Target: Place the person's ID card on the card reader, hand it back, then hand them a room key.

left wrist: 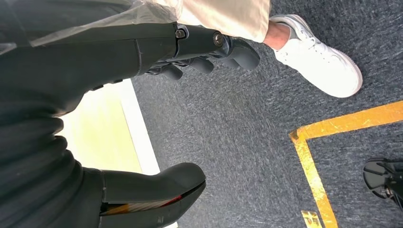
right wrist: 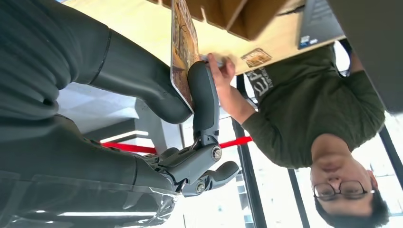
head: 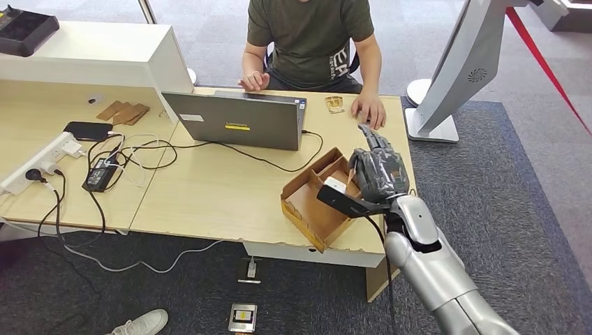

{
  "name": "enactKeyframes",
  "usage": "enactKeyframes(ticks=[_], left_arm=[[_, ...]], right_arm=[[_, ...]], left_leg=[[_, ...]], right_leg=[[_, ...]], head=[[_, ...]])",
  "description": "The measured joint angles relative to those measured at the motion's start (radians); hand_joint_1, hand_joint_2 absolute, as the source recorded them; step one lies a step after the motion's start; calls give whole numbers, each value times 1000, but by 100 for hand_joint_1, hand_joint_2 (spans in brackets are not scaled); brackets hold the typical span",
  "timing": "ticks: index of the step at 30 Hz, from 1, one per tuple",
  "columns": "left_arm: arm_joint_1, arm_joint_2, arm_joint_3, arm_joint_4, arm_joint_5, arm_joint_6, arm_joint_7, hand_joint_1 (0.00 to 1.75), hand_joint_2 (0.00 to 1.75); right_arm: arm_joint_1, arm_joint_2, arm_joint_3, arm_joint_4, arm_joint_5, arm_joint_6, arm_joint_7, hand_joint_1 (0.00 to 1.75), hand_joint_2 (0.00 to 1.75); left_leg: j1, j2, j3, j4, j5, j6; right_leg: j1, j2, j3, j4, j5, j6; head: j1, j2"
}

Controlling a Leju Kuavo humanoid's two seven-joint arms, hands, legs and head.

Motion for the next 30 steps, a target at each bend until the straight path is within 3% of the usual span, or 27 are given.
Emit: enactKeyframes(ticks=[5,12,30], left_arm=[[0,0,0,0,-1,0,-2,0,175],[0,-1,0,1,-1,0,0,0,175],[0,-2,0,1,-1,0,2,0,175]], right_arm=[[-68,4,-7,47,-100,-25,-35,175,175],[-145,7,-29,109,-139,-30,-41,175,175],[-155,12,-42,170,-138,-21,-45,175,175]], left_leg=[[0,0,0,0,0,0],[0,0,0,0,0,0],[0,0,0,0,0,0]], right_leg=[[0,0,0,0,0,0],[0,0,0,0,0,0],[0,0,0,0,0,0]], head=[[0,0],[0,0],[0,0]])
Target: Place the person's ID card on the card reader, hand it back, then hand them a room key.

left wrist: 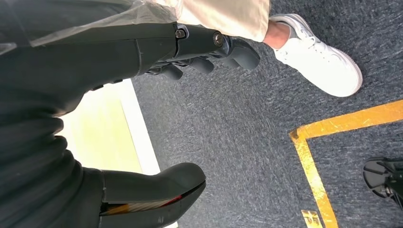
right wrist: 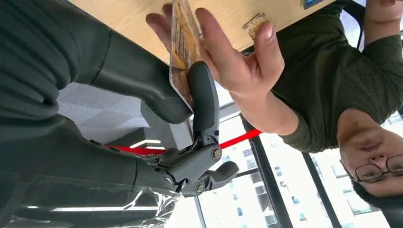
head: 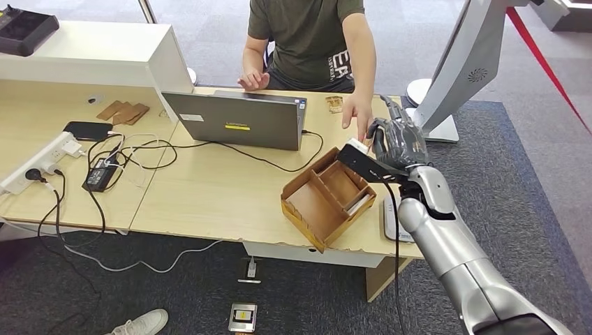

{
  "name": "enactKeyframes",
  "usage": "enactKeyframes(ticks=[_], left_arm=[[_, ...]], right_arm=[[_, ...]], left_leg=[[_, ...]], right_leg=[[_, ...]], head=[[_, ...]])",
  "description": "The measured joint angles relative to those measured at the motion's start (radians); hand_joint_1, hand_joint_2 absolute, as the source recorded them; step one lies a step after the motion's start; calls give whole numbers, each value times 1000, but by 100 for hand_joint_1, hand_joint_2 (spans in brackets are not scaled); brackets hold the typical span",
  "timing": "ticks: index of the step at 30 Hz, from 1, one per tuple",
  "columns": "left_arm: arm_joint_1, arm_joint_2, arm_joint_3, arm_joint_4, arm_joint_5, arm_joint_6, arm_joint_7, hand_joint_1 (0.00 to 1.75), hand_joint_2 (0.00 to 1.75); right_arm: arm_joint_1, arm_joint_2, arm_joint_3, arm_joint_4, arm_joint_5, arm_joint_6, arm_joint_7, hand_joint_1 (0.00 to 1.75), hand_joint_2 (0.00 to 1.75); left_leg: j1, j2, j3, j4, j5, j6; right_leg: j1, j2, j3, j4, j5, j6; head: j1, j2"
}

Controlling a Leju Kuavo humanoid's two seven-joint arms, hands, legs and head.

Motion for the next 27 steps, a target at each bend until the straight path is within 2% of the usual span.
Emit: enactKeyframes(ticks=[16,20,27], left_arm=[[0,0,0,0,0,0,8,0,175],[0,-4,0,2,0,0,8,0,175],[0,-8,0,3,0,0,11,0,175]], right_arm=[[-3,14,0,38,0,1,-5,172,175],[-10,18,0,52,-1,3,-6,0,175],[-10,23,-7,72,-98,5,-53,0,175]], left_leg=[[0,0,0,0,0,0],[0,0,0,0,0,0],[0,0,0,0,0,0]], right_leg=[[0,0,0,0,0,0],[0,0,0,0,0,0],[0,0,0,0,0,0]], head=[[0,0],[0,0],[0,0]])
